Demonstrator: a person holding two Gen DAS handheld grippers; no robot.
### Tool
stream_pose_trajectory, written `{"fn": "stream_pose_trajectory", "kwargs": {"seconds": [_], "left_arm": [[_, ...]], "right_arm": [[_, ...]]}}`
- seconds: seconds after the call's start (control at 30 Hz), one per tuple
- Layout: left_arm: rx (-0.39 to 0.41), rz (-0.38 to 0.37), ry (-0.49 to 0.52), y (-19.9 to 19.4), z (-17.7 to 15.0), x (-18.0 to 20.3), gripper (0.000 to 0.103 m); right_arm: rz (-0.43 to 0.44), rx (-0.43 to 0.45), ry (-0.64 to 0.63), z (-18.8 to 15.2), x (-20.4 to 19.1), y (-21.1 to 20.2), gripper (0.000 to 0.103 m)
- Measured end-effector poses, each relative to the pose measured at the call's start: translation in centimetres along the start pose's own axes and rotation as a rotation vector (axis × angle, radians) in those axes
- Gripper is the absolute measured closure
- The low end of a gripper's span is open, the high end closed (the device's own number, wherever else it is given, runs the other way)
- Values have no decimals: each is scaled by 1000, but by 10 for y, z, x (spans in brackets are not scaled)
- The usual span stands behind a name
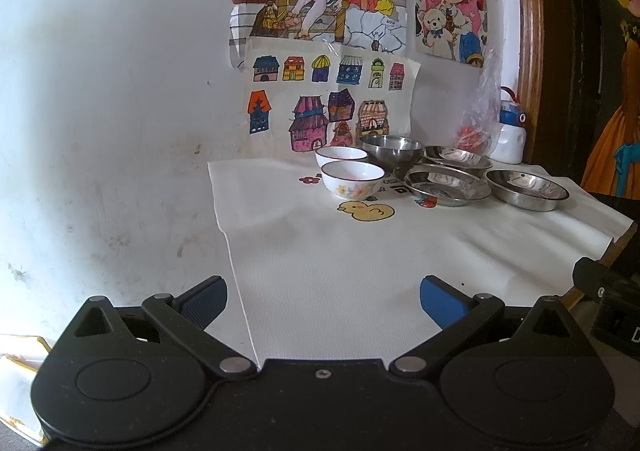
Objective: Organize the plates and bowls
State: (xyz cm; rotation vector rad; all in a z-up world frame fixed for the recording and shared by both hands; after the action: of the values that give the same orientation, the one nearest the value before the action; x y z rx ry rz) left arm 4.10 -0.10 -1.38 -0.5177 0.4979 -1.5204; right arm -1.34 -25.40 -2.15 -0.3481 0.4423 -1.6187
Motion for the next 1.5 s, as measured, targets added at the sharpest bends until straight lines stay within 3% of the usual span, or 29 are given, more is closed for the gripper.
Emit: {"fn": "stream_pose_trajectory", "kwargs": {"seconds": [1.5], "left_arm": [[6,-5,-4,-1,-3,-1,1]], "right_arm": [[-3,3,-6,-2,-4,-1,0]]}}
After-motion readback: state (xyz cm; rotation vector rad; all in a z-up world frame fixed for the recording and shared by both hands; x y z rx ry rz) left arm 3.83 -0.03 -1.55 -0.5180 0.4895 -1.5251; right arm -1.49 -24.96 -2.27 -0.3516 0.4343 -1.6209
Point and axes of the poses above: each gripper's, at about its wrist camera, not at the fingertips, and y roughly the way its jaws point, x to its right, z to its top, the point moved 5 cm from there along y, roughly the way its jaws point, and after that the axes turned 12 degrees about -x, right-handed, at the moved point
